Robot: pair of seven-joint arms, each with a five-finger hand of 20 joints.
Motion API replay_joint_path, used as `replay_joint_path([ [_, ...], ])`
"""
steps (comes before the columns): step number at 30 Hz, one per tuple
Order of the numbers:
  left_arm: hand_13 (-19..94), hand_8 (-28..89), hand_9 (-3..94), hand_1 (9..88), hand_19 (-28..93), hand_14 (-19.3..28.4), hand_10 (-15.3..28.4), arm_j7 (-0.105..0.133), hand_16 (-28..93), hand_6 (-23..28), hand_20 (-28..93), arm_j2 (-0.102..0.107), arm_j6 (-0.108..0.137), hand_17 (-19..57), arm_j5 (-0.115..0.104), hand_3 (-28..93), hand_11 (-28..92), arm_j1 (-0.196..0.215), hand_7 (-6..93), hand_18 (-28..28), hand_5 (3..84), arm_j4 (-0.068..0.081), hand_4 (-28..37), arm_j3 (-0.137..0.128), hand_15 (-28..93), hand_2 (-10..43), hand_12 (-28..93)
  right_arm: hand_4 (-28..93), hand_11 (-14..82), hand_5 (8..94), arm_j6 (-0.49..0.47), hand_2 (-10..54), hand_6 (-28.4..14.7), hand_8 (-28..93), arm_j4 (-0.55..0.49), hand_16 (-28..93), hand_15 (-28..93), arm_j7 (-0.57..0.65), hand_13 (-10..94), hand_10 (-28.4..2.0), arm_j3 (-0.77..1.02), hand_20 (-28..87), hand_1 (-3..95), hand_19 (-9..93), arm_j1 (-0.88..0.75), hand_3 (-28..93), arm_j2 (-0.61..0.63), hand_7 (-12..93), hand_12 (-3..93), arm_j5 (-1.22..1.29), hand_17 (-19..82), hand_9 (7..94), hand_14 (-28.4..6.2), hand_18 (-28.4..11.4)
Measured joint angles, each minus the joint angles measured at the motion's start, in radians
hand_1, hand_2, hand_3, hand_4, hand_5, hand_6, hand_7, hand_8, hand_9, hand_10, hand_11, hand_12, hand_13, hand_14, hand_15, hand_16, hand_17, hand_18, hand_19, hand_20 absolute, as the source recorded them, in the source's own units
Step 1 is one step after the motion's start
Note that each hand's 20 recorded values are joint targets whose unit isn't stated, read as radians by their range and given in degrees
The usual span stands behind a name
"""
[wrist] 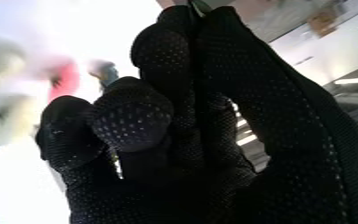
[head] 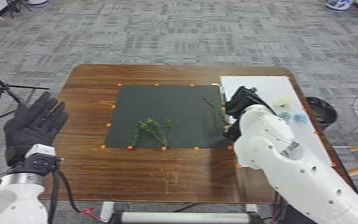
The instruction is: Arrange flowers
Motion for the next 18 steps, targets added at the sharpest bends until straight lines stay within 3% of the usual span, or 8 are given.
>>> replay_joint_path([
  [18, 22, -8, 30.2, 27.4, 31, 14.8, 15.9, -0.001, -4, 9.5, 8, 0.035, 0.016, -8.5, 0.000, 74, 21, 0.000, 8.6, 12.6, 41.0, -0.004, -28.2, 0.014, 23, 20.5, 9, -5, 36.9, 69.7, 0.009, -9.5, -3.1, 19, 0.036, 39, 63, 0.032, 84, -11.2, -0.082, 43, 48.0, 93, -0.076, 71, -0.159, 52, 54.3, -0.022, 56, 79.6, -4.9, -22.5],
])
